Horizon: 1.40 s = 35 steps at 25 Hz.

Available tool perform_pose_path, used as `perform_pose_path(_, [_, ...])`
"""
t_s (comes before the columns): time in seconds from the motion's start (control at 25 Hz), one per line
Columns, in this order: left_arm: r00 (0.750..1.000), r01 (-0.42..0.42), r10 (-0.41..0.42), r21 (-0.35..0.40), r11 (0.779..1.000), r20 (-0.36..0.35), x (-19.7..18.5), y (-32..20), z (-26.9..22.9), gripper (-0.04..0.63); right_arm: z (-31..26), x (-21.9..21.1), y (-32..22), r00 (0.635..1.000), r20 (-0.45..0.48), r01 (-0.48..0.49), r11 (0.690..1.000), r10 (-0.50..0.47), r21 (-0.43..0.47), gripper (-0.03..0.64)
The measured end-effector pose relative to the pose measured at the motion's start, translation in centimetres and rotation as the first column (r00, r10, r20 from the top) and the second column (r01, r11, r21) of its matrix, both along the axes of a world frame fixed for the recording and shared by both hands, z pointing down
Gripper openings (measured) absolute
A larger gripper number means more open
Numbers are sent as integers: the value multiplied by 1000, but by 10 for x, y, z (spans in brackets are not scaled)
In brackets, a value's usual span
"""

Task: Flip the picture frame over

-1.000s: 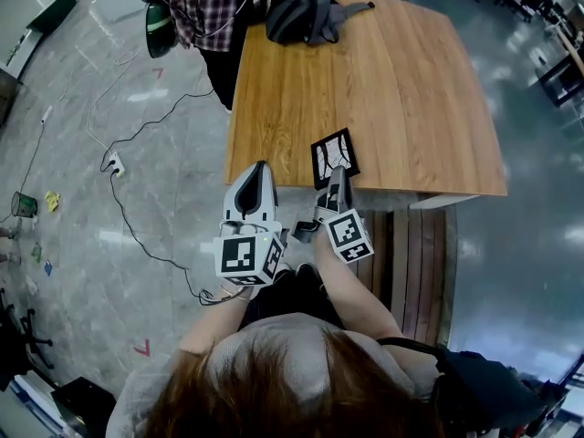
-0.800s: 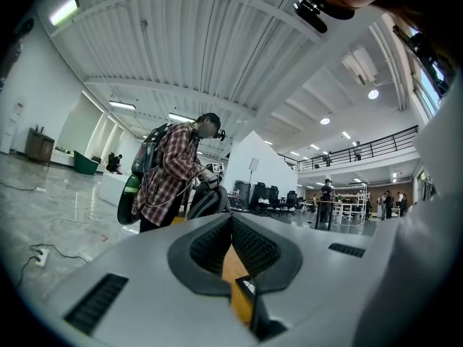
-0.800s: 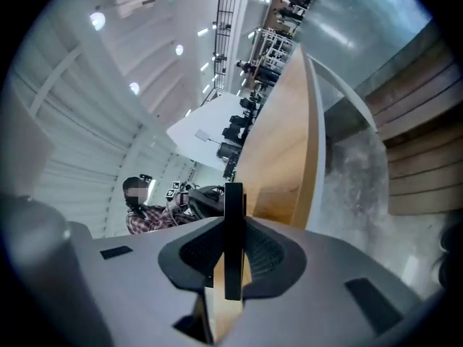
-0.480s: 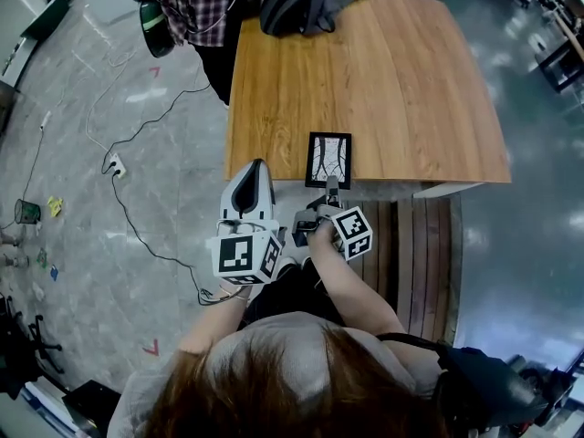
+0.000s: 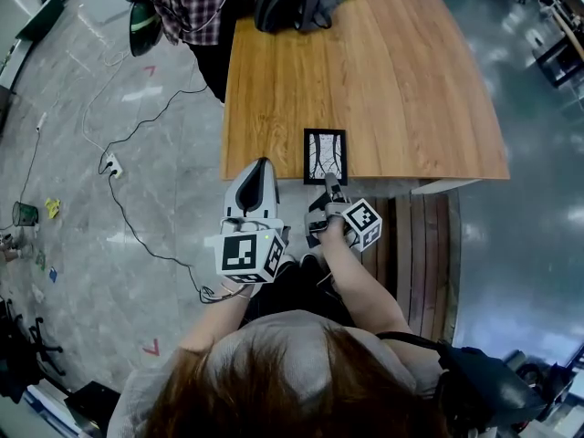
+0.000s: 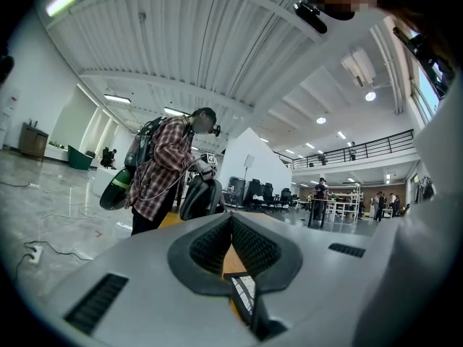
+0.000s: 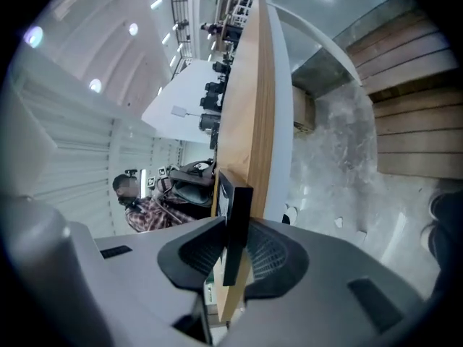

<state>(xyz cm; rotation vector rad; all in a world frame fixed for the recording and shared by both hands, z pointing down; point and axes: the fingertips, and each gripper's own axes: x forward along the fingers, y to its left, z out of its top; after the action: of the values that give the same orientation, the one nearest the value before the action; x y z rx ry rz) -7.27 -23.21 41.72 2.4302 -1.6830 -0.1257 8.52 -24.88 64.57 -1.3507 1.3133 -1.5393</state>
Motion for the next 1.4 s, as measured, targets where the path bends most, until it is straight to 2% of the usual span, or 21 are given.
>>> perform_pose_path(0.12, [1000,-7,7,-4,1000,0,2,0,1,8,-2,-6,0,995,-73,65,998,-63,25,91])
perform_pose_path(0.32, [1000,-15,15,-10,1000,6,4,1,3,8,-3,-8,1,995,-75,68,997,-65,29,91])
perform_pose_path(0.56, [1000,-4,4,-20,1000,16,2,2,8,8,-5,-1,9,964,-251,89,996,-89,-11,112])
perform_pose_path(0.68, [1000,1,-1,-22,1000,20,3,3,10,8,-3,-4,5,968,-224,110,994,-111,-17,128])
perform_pose_path(0.8, [1000,4,-4,-19,1000,19,3,4,9,8,-6,-14,2,977,-157,148,989,-146,0,241])
perform_pose_path(0.84, [1000,4,-4,-19,1000,20,4,3,9,8,-7,-17,2,976,-151,156,988,-155,0,253])
perform_pose_path(1.04, [1000,1,0,-17,1000,30,6,4,10,8,0,-14,17,954,-228,189,981,-195,-51,254])
perform_pose_path(1.16, [999,12,-12,-22,1000,34,0,2,13,8,-3,-10,40,919,-286,263,963,-271,-66,253])
perform_pose_path(1.28, [1000,15,-15,-22,1000,26,-1,0,11,8,-43,-1,59,867,-389,344,939,-312,14,253])
perform_pose_path(1.32, [1000,10,-10,-16,1000,21,1,-2,9,8,-67,5,60,840,-456,359,931,-293,62,253])
perform_pose_path(1.4, [1000,-5,5,5,1000,7,10,-4,0,8,-124,15,55,753,-621,391,908,-220,152,252])
